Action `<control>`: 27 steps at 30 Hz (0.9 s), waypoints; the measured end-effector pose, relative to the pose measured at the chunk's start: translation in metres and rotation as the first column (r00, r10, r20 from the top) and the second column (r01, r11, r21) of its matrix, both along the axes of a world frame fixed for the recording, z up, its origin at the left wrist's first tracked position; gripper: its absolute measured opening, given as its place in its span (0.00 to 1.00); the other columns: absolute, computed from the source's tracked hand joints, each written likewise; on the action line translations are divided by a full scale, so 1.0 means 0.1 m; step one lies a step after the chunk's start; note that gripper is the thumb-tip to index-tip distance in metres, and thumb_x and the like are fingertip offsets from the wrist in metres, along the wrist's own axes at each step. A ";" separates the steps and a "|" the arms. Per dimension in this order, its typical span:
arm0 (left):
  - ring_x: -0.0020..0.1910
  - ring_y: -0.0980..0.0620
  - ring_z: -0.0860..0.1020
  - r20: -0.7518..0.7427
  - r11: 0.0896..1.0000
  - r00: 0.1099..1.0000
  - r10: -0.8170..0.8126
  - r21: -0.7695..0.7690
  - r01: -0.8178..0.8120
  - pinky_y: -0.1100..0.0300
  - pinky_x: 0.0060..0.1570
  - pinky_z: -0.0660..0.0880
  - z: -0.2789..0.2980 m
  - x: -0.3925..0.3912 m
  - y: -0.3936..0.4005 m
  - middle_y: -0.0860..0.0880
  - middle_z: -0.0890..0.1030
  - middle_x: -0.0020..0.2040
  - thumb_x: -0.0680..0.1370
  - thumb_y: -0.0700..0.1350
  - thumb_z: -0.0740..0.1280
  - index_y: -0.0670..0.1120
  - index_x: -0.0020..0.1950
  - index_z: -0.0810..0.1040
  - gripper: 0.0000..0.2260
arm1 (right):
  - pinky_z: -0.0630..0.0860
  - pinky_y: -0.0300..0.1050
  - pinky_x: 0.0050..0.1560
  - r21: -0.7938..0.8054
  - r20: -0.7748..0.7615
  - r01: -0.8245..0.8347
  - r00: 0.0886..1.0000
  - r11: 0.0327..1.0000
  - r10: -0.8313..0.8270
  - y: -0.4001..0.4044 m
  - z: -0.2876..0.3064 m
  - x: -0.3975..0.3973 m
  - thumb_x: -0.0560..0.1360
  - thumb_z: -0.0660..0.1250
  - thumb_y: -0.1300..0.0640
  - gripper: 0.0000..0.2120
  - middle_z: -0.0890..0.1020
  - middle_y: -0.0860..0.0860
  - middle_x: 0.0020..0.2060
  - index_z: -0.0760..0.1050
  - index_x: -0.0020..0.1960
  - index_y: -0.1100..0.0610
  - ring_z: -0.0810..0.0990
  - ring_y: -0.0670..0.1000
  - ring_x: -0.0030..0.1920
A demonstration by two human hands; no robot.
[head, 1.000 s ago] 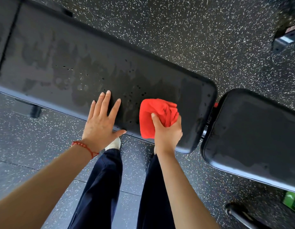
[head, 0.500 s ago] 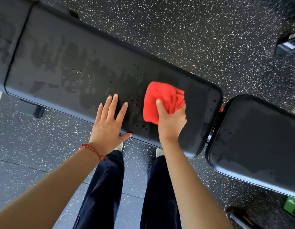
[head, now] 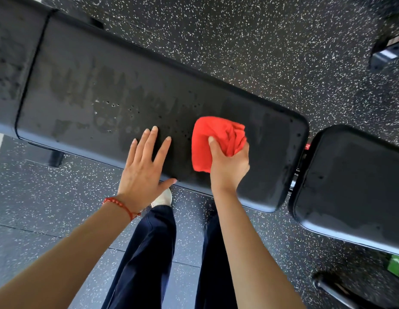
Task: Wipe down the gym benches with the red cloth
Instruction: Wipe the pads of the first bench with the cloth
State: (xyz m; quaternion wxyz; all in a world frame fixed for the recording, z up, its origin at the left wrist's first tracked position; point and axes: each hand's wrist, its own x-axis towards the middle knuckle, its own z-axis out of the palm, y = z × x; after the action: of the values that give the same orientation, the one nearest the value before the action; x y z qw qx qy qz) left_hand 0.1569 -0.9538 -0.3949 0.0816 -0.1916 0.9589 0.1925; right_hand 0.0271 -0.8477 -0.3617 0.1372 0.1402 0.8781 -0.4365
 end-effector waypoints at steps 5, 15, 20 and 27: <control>0.71 0.34 0.59 0.013 0.999 1.000 0.022 -0.031 -0.021 0.38 0.67 0.57 0.00 0.00 -0.22 0.33 0.60 0.72 0.61 0.54 0.79 0.41 0.72 0.63 0.46 | 0.63 0.30 0.40 0.019 -0.046 -0.020 0.999 1.000 0.021 -0.23 -0.02 -0.32 0.66 0.75 0.53 0.19 0.82 0.52 0.46 0.74 0.52 0.59 0.78 0.50 0.45; 0.70 0.33 0.59 0.047 0.999 0.998 0.030 -0.034 -0.029 0.36 0.65 0.60 -0.03 0.00 -0.23 0.32 0.61 0.71 0.59 0.55 0.80 0.38 0.70 0.66 0.45 | 0.66 0.27 0.35 0.020 0.077 -0.101 0.992 0.995 0.099 0.12 -0.01 0.40 0.66 0.75 0.54 0.14 0.81 0.49 0.38 0.73 0.46 0.56 0.78 0.51 0.39; 0.70 0.33 0.59 0.059 0.999 0.998 0.033 -0.039 -0.031 0.36 0.65 0.60 -0.03 -0.01 -0.23 0.32 0.60 0.72 0.59 0.55 0.80 0.39 0.71 0.66 0.46 | 0.63 0.19 0.37 0.001 0.080 -0.097 0.992 0.995 0.097 0.11 -0.04 0.40 0.66 0.75 0.56 0.15 0.82 0.50 0.41 0.75 0.48 0.57 0.77 0.48 0.40; 0.71 0.34 0.58 0.054 0.998 0.997 0.050 -0.038 -0.048 0.37 0.65 0.59 -0.01 -0.01 -0.23 0.33 0.60 0.72 0.59 0.54 0.80 0.39 0.71 0.66 0.46 | 0.68 0.32 0.41 -0.024 0.021 -0.107 0.994 0.994 0.108 0.05 -0.11 0.32 0.65 0.76 0.56 0.16 0.83 0.54 0.42 0.75 0.49 0.58 0.80 0.54 0.43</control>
State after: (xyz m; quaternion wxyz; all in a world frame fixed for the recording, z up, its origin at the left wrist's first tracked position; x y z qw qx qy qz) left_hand 0.1562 -0.9768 -0.3961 0.0997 -0.2220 0.9547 0.1713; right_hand 0.0589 -0.8425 -0.3724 0.1717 0.0959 0.8778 -0.4368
